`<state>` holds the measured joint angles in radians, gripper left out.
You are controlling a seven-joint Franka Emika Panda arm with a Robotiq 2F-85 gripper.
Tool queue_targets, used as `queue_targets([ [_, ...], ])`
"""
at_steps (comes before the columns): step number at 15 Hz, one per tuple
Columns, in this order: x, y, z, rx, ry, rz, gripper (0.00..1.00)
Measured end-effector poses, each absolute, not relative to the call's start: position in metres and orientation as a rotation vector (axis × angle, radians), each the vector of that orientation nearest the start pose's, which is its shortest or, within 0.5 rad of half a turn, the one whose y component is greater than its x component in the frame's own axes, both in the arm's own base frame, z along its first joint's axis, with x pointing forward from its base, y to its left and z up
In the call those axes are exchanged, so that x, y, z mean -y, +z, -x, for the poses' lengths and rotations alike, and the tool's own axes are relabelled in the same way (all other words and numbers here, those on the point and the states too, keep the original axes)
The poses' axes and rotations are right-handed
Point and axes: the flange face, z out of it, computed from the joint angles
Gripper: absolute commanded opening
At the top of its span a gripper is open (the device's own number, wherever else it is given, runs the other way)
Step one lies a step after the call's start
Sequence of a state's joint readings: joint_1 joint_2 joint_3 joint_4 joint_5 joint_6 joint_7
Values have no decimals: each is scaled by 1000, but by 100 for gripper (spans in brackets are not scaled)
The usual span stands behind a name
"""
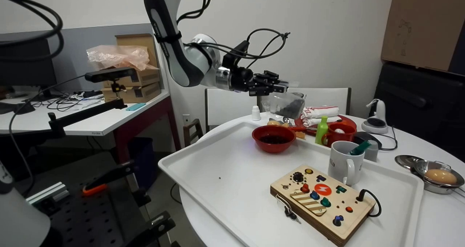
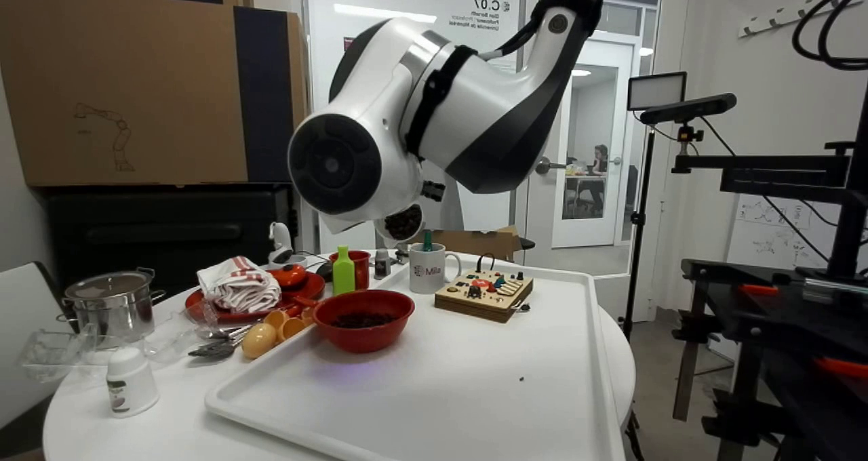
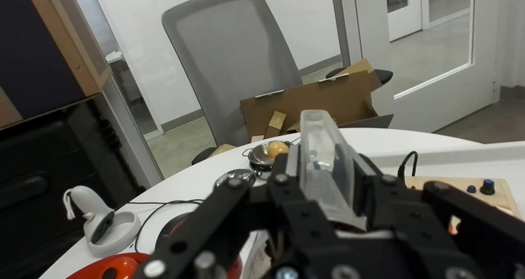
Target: Get the contents in the jar and pour them in the red bowl
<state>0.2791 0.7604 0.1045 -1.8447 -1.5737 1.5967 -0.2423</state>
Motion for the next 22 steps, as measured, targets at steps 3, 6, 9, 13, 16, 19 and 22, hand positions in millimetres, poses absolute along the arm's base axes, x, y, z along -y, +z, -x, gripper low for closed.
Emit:
queue_targets([
  [3,-137,132,-577,-1247,-676,-1092,7],
  [6,-155,133,-573,-1226,-661,-1023,7],
  [9,-163,129,-573,-1191,-663,-959,7],
  [13,-158,117,-573,-1154,-690,-907,7],
  [16,-153,109,-573,-1131,-713,-888,7],
  [19,-148,104,-575,-1109,-728,-878,7],
  [22,-147,103,-579,-1083,-735,-867,7],
])
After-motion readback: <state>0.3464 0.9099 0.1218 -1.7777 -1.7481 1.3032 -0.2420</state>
